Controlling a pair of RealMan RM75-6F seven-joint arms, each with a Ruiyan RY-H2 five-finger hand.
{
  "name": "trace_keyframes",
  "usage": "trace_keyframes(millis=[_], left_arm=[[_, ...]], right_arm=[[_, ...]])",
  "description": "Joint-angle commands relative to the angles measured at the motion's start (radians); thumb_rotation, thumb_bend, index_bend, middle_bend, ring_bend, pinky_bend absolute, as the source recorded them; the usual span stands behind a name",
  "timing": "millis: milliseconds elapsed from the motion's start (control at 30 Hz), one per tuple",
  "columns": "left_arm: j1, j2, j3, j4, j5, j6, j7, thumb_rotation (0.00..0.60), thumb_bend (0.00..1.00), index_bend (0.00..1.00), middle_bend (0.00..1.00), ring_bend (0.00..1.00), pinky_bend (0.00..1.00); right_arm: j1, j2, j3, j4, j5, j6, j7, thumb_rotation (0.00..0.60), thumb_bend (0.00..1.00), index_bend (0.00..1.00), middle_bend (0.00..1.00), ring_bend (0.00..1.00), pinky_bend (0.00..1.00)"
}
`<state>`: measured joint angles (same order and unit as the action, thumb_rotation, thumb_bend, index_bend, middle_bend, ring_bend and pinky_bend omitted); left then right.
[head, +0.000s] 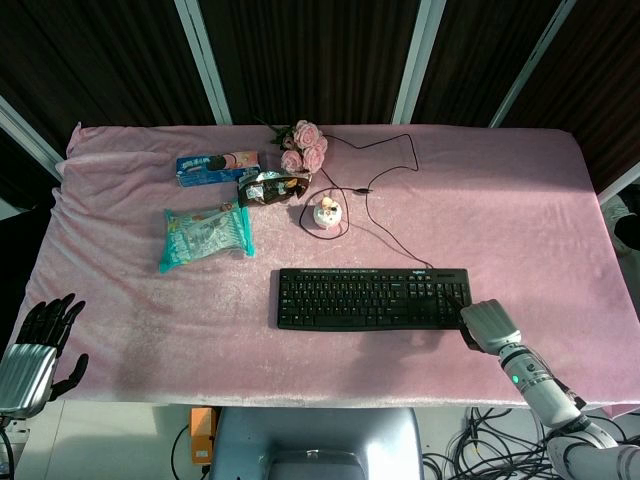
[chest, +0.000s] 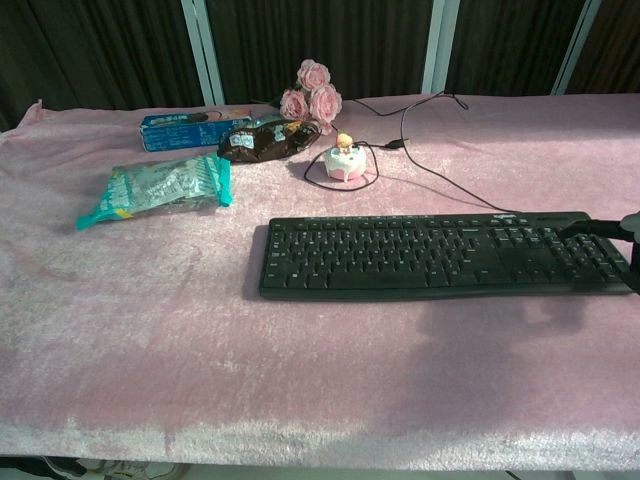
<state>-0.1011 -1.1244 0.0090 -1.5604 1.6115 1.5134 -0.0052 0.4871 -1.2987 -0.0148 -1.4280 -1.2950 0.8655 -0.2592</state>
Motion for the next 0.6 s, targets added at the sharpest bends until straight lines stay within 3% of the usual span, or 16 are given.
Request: trace_keyframes(millis=[33,600], left_arm=[[0.000,-0.001,0.000,0.001,-0.002,-0.001,0.000,0.600,0.44,0.00,0.00,0.00,0.00],[0.001,0.000,-0.002,0.000,0.001,0.005,-0.001,0.600,0.44,0.00,0.00,0.00,0.00]], right_arm=[[0.000,0.001,0.000,-0.001,0.000,0.001,0.001,0.600,0.70,0.22,1.00,1.00,1.00],[0.016,-0.015,-0.001,0.010,0.025,-0.024,-0.024,0.600,0.70,0.23,1.00,1.00,1.00]])
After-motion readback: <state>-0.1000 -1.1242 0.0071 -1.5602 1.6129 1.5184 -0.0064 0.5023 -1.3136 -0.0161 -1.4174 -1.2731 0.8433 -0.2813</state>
